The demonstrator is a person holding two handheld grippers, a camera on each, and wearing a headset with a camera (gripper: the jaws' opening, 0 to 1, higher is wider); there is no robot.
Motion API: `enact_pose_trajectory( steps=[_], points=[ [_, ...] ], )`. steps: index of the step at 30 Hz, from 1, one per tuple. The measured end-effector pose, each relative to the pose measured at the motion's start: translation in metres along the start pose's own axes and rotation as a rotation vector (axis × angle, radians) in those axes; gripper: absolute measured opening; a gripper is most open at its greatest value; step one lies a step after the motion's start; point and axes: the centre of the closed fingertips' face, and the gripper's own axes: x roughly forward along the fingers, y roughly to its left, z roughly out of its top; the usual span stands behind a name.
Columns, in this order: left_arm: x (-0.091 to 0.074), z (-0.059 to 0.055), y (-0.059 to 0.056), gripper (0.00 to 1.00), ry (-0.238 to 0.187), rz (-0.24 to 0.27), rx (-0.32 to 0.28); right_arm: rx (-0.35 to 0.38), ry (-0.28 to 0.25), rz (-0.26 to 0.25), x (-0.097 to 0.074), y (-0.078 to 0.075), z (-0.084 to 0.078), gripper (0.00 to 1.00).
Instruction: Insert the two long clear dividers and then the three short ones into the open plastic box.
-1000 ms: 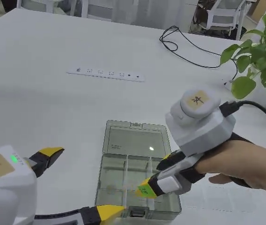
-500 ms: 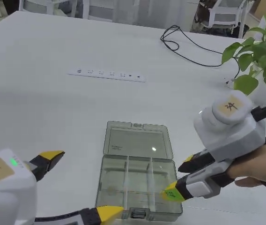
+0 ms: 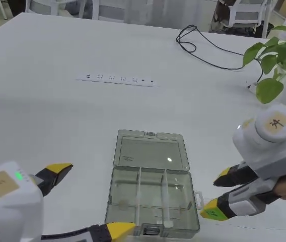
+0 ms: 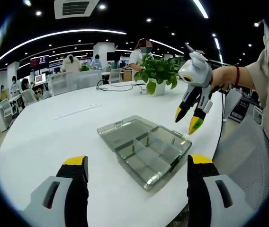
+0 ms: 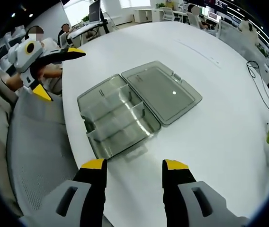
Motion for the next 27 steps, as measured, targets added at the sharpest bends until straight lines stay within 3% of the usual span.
enact_pose_trajectory(
  steps=[8, 27],
  points=[
    [0.0, -0.001, -0.001, 0.87, 0.007, 0.007, -0.003, -0.168, 0.026, 0.014, 0.008, -0.009, -0.019, 0.46],
    [0.0, -0.005, 0.003, 0.86, 0.019, 0.02, -0.004, -0.394, 0.095, 0.054, 0.024, -0.023, -0.042, 0.4]
  ],
)
